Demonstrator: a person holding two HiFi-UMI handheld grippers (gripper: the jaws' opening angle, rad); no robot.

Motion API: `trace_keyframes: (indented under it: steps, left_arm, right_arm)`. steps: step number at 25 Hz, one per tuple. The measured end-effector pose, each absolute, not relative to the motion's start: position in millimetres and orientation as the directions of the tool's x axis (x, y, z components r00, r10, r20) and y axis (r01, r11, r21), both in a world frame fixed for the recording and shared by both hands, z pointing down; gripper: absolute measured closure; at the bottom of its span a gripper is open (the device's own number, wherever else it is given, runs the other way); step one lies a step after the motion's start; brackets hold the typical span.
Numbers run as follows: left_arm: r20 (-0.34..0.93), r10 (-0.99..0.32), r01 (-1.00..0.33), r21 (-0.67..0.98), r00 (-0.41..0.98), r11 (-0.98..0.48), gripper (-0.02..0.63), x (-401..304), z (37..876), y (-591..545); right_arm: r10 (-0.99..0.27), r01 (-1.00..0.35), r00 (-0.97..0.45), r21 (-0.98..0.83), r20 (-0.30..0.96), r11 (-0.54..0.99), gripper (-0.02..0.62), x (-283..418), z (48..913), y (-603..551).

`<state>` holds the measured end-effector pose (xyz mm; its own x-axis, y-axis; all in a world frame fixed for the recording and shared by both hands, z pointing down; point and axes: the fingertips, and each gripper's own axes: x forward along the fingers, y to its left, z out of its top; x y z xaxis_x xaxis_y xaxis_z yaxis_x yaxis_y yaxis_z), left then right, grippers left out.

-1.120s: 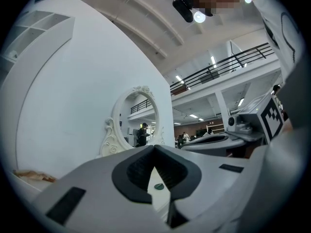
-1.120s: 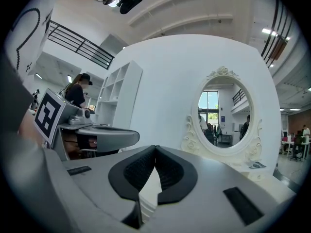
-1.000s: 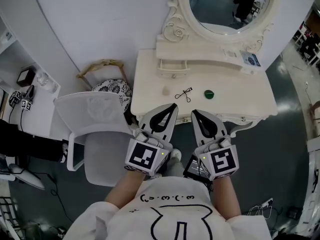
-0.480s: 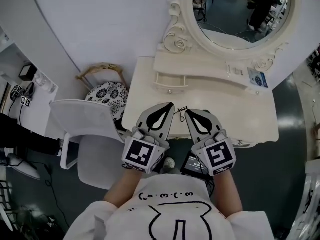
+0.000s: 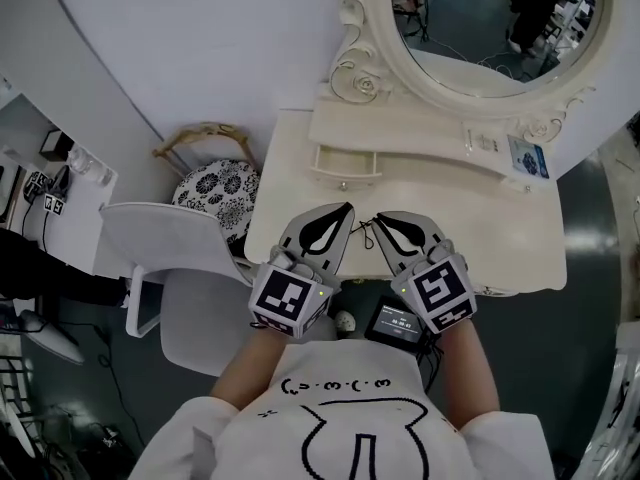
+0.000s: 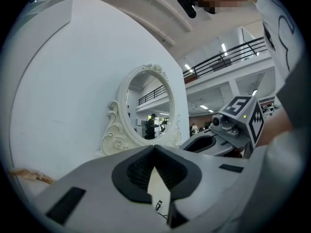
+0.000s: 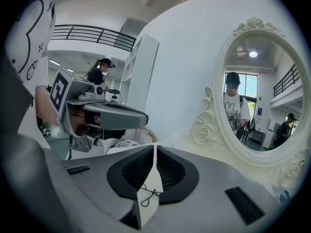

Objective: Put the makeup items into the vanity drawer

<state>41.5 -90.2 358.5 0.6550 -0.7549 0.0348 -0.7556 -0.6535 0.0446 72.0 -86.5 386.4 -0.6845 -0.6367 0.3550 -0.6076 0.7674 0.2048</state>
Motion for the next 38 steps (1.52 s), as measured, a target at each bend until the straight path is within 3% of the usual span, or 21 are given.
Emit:
trace_keyframes:
  steps: [8,23,30,36,38]
  left_arm:
    - [0.096,-0.717,-0.722,0.045,0.691,-0.690,0.612,44,373,-114]
    - [0.175,-0.668,-0.687,0.082,0.723,-0.722,0.612,44,403,-147]
    - [0.325,-0.613,-0.668,0.088,0.720,-0.739,0.612,55,437,-162]
    - [0.368,-0.589,-0.667,0.130,0.719,-0.733,0.612,56,450,-171]
    - [0.372,-0.592,-0.674,0.140,0.715,-0.726,0.612,53,451,-174]
  right_arm:
    - [-0.529,-0.530,-0.679,0.159,0.510,0.833,0.449,75,426,-101]
    - [-0.251,-0.391,-0.526,0.031,0.813,0.920,0.457,94,540,-129]
    - [-0.151,-0.353,-0.451,-0.021,0.880,0.935,0.466,96,570,-134]
    - [-0.089,-0.321,-0.384,-0.042,0.919,0.946,0.472,99,592,-139]
    - [-0.082,-0.304,-0.359,-0.033,0.930,0.952,0.503,101,598,-140]
